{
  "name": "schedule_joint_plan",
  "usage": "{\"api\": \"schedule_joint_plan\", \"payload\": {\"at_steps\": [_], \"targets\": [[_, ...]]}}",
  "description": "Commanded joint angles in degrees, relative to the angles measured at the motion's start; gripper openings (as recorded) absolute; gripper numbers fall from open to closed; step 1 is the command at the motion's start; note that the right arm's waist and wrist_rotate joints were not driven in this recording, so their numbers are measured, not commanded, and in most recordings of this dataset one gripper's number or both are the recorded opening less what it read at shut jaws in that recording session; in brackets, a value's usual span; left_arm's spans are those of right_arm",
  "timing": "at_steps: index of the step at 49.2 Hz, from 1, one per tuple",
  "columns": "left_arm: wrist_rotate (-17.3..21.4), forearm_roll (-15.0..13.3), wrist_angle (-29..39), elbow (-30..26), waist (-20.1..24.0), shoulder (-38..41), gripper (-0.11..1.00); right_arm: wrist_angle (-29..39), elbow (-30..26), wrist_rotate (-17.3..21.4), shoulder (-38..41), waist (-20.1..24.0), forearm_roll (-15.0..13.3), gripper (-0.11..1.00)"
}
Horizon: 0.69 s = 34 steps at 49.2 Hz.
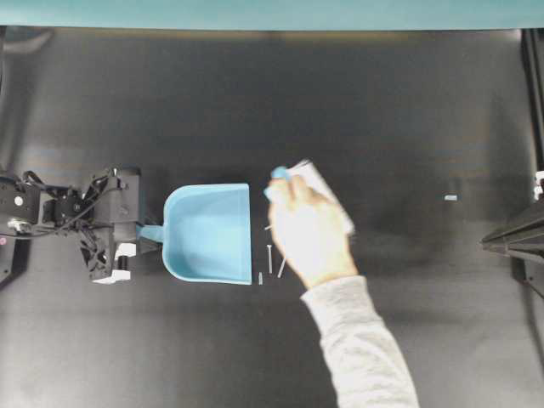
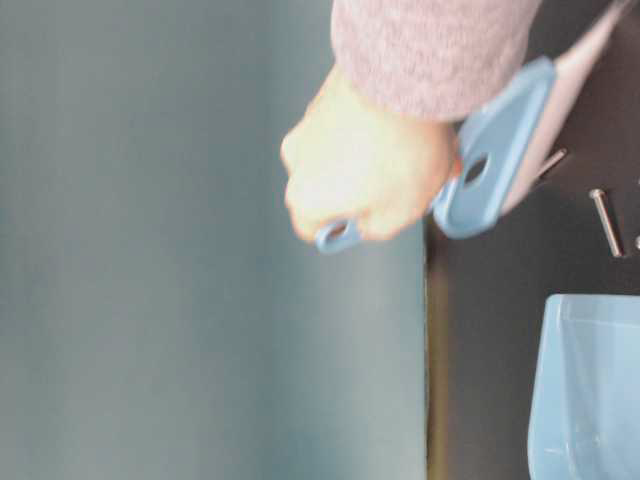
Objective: Hold the dustpan with the left arm, while a human hand uses a hand brush to gather screws into the dustpan.
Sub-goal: 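Hold the dustpan still with the left gripper while screws are brushed in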
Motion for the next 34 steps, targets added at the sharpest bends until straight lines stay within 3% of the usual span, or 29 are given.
{"api": "schedule_joint_plan", "payload": {"at_steps": [1,34], "targets": [[0.3,0.2,-0.2,-0.6,-0.1,0.0,0.29,-0.6,-0.3,0.0,0.3,0.0,-0.1,0.00],[-0.2,0.2,-3.5,0.4,-0.1,3.0,0.29,-0.6,-0.3,0.0,0.3,0.0,0.0,0.00]]}}
